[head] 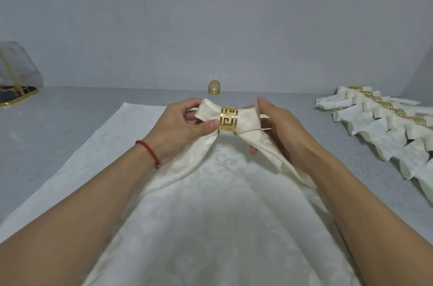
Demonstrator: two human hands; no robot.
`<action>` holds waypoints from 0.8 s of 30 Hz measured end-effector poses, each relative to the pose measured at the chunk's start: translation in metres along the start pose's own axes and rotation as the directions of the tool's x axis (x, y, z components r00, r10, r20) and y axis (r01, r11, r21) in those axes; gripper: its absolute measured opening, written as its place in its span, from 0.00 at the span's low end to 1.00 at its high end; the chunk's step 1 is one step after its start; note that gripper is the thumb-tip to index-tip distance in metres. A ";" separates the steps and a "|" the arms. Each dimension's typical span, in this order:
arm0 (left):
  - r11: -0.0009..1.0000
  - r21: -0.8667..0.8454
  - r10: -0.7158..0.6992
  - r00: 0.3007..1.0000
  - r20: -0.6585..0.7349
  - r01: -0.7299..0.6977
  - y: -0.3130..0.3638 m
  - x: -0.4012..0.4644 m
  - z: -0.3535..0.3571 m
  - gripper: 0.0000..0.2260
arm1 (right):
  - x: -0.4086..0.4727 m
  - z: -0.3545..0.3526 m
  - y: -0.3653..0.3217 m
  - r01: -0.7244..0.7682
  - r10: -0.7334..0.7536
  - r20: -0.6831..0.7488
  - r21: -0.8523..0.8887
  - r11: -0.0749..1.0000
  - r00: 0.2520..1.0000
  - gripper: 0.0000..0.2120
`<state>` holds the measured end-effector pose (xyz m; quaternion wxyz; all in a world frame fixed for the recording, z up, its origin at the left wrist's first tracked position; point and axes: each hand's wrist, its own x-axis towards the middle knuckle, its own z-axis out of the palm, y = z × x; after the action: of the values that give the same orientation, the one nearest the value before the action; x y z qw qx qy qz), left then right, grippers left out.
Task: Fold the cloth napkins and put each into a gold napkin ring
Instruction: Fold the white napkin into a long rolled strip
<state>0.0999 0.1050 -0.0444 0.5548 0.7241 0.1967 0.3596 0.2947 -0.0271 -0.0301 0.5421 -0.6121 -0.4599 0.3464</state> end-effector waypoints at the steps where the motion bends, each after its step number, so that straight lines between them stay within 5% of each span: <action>1: 1.000 0.004 -0.020 1.000 -0.003 0.020 0.000 0.001 -0.001 0.19 | 0.001 -0.004 0.001 -0.002 0.002 0.002 -0.023 1.000 1.000 0.21; 5: 0.973 0.215 -0.103 0.992 0.076 0.085 0.019 0.008 -0.006 0.15 | 0.000 -0.008 0.009 0.106 -0.124 -0.068 -0.224 0.969 0.990 0.10; 10: 0.870 0.480 -0.159 0.985 0.064 0.109 0.047 0.010 -0.003 0.12 | 0.002 -0.010 0.005 0.127 -0.164 -0.072 -0.365 0.922 0.984 0.11; 18: 0.913 0.225 -0.371 0.923 0.106 0.341 0.075 0.010 0.049 0.17 | -0.032 -0.063 -0.027 0.082 -0.219 -0.121 -0.675 0.734 0.968 0.19; 24: 0.875 -0.042 -0.462 0.858 0.225 0.482 0.065 0.002 0.174 0.14 | -0.100 -0.147 -0.018 -0.100 -0.177 -0.288 -0.737 0.669 0.941 0.13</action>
<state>0.2221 -0.0285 -0.0045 0.6780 0.6593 0.2915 0.1439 0.3934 -0.1719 0.0055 0.3235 -0.8186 -0.4745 0.0082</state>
